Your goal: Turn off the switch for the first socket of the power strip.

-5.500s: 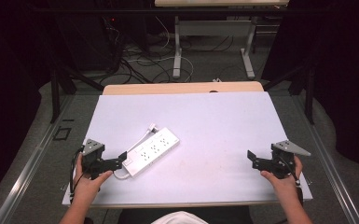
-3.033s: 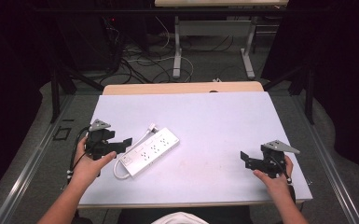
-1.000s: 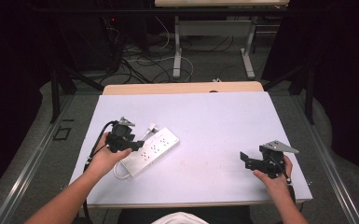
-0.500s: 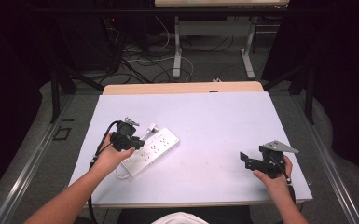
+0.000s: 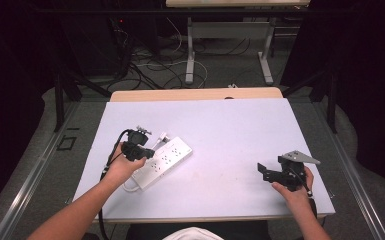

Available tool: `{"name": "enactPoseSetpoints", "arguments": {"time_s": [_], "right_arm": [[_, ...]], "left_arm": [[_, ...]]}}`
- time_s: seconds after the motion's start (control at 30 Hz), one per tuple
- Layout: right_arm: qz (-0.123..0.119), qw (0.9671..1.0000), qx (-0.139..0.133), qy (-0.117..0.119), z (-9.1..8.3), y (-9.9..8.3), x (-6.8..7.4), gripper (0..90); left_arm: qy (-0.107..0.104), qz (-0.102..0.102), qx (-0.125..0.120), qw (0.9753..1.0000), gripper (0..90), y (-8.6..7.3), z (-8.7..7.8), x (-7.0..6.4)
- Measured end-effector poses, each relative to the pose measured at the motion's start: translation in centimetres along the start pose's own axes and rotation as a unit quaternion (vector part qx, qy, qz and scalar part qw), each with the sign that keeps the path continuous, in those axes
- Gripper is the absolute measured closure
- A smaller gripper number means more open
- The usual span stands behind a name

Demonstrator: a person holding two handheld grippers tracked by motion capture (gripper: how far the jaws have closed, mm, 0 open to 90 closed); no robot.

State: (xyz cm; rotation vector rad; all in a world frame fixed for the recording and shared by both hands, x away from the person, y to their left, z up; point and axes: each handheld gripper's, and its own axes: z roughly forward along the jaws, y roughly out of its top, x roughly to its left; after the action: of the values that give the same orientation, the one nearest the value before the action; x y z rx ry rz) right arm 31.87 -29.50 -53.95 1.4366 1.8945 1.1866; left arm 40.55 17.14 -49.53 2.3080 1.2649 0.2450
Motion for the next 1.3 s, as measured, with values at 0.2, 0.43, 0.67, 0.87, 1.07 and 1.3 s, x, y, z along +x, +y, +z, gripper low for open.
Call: {"name": "enactPoseSetpoints", "arguments": {"time_s": [0.2, 0.43, 0.67, 0.87, 1.07, 1.3], "right_arm": [[-0.002, 1.0000, 0.001, 0.001, 0.0, 0.0, 0.0, 13.4], [-0.002, 1.0000, 0.001, 0.002, 0.0, 0.0, 0.0, 13.8], [-0.003, 1.0000, 0.002, 0.001, 0.0, 0.0, 0.0, 13.8], [-0.005, 1.0000, 0.001, 0.002, 0.1, 0.0, 0.0, 13.8], [-0.004, 1.0000, 0.005, 0.001, 0.0, 0.0, 0.0, 14.0], [-0.006, 1.0000, 0.004, 0.003, 0.1, 0.0, 0.0, 14.0]], "left_arm": [[-0.003, -0.015, 0.008, 0.9998, 90.0, 0.0, 0.1, 0.2], [-0.004, -0.024, 0.017, 0.9995, 90.0, 0.0, 0.6, 0.5], [-0.003, -0.032, 0.019, 0.9993, 90.0, 0.1, 1.0, 0.4], [0.001, -0.030, 0.023, 0.9993, 90.0, 0.1, 1.5, 0.4], [0.002, -0.036, 0.022, 0.9991, 90.0, 0.0, 1.7, 0.4], [0.002, -0.031, 0.017, 0.9994, 90.0, -0.1, 1.7, 0.4]]}}
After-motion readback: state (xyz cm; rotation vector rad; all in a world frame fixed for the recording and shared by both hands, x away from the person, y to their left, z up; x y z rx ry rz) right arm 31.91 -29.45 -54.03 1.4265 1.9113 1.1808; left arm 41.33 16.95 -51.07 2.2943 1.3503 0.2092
